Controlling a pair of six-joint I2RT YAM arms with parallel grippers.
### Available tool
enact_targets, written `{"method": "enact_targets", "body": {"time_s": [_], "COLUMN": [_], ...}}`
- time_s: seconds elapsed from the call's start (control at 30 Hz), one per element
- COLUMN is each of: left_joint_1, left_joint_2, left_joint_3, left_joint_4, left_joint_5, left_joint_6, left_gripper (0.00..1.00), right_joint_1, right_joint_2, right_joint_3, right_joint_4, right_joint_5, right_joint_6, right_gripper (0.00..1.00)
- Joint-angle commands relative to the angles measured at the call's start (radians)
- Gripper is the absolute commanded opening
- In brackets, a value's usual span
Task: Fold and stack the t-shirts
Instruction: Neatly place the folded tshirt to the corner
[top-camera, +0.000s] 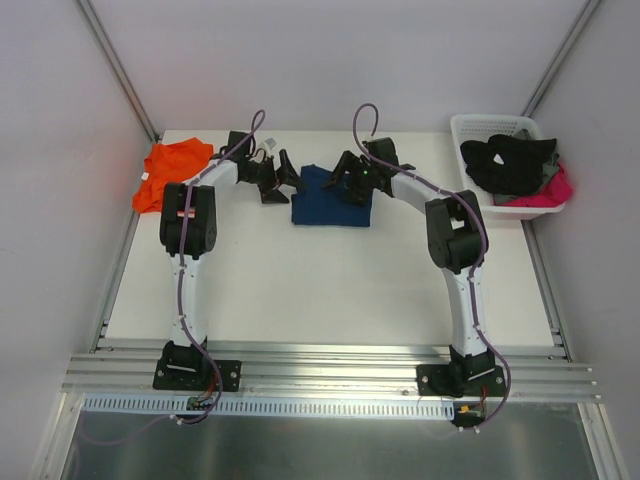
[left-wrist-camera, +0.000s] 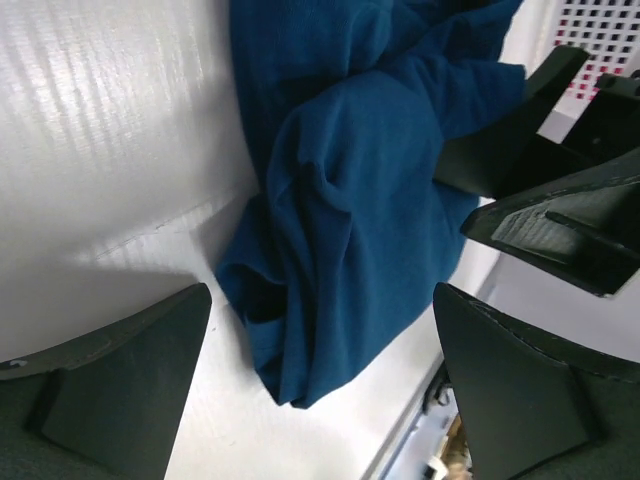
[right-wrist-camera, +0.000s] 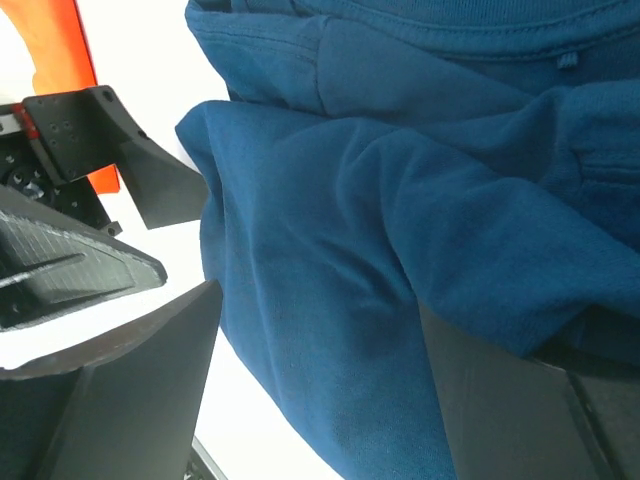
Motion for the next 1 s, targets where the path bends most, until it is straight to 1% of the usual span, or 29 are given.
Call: {"method": "enact_targets", "body": {"time_s": [0.0, 0.07, 0.23, 0.5, 0.57, 0.6, 0.63, 0.67, 0.73, 0.77, 0.8, 0.9, 0.97], "left_joint_1": [-0.005, -0.01, -0.022, -0.069, -0.083, -0.085, -0.086, -0.086, -0.086, -0.086, -0.086, -0.086, -0.086], "left_joint_2": [0.048, 0.063, 0.074, 0.131, 0.129, 0.128, 0.125, 0.123, 0.12, 0.117, 0.116, 0.106, 0.099], "left_joint_3": [-0.001, -0.012, -0.041, -0.015, -0.019, -0.024, -0.031, -0.036, -0.044, -0.048, -0.051, -0.064, -0.064], "left_joint_4": [0.077, 0.111, 0.153, 0.203, 0.208, 0.213, 0.216, 0.222, 0.225, 0.225, 0.225, 0.225, 0.225], "left_joint_5": [0.071, 0.1, 0.133, 0.159, 0.16, 0.16, 0.162, 0.162, 0.162, 0.159, 0.159, 0.15, 0.148], "left_joint_6": [-0.102, -0.12, -0.168, -0.199, -0.203, -0.211, -0.217, -0.223, -0.226, -0.226, -0.232, -0.235, -0.231], "left_gripper": [0.96, 0.94, 0.93, 0.91, 0.84, 0.78, 0.64, 0.57, 0.45, 0.28, 0.22, 0.07, 0.03], "right_joint_1": [0.015, 0.019, 0.021, 0.029, 0.03, 0.032, 0.032, 0.033, 0.03, 0.03, 0.032, 0.032, 0.032], "right_joint_2": [-0.05, -0.049, -0.035, -0.026, -0.027, -0.032, -0.034, -0.034, -0.034, -0.032, -0.029, -0.031, -0.034], "right_joint_3": [-0.01, -0.002, 0.016, 0.026, 0.027, 0.026, 0.024, 0.024, 0.023, 0.023, 0.024, 0.032, 0.032], "right_joint_4": [-0.065, -0.065, -0.068, -0.068, -0.072, -0.071, -0.071, -0.069, -0.066, -0.065, -0.062, -0.063, -0.065], "right_joint_5": [0.018, 0.021, 0.028, 0.032, 0.038, 0.038, 0.038, 0.04, 0.041, 0.04, 0.04, 0.041, 0.04], "right_joint_6": [-0.029, -0.035, -0.04, -0.04, -0.041, -0.043, -0.043, -0.041, -0.041, -0.043, -0.041, -0.041, -0.046], "right_gripper": [0.84, 0.84, 0.84, 0.84, 0.84, 0.84, 0.84, 0.84, 0.84, 0.84, 0.84, 0.84, 0.84]}}
